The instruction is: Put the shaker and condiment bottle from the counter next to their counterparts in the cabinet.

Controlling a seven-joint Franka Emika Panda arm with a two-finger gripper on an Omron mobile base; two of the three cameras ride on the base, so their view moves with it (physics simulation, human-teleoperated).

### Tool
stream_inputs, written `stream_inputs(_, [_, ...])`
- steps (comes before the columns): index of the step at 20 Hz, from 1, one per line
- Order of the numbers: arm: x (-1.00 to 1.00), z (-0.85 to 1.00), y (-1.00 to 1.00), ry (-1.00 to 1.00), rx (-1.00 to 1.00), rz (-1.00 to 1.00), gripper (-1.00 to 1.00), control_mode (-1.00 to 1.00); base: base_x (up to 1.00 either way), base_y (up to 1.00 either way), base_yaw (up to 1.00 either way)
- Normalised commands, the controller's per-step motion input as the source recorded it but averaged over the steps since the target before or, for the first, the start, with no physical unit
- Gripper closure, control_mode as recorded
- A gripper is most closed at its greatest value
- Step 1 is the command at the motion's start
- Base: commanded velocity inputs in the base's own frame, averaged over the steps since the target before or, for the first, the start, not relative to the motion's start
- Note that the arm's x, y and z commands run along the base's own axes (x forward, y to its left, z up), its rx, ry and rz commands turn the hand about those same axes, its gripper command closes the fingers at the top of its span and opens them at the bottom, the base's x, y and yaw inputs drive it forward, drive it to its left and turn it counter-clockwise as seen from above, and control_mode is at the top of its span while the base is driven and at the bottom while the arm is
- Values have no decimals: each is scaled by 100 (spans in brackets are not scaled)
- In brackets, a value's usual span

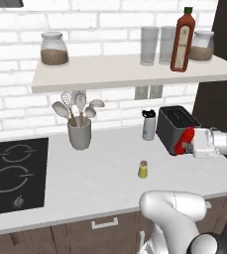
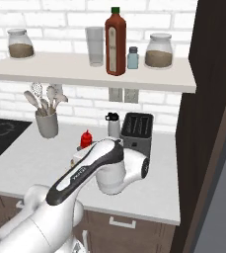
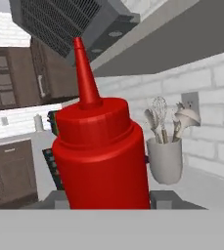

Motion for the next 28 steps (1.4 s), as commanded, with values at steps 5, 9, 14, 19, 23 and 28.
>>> stream_inputs(5, [-30, 67, 19, -25, -11, 0, 100, -100, 0, 0, 0])
stream_inputs(9, [-18, 63, 3, -17, -11, -5, 100, -100, 0, 0, 0])
stream_inputs(14, [-17, 60, 0, -13, -7, -9, 100, -100, 0, 0, 0])
stream_inputs(19, [-20, 50, 1, -9, -7, -5, 100, -100, 0, 0, 0])
stream_inputs(23, [-39, 26, 0, -9, -9, 0, 100, -100, 0, 0, 0])
stream_inputs(28, [-23, 58, 0, -5, -2, -7, 100, -100, 0, 0, 0])
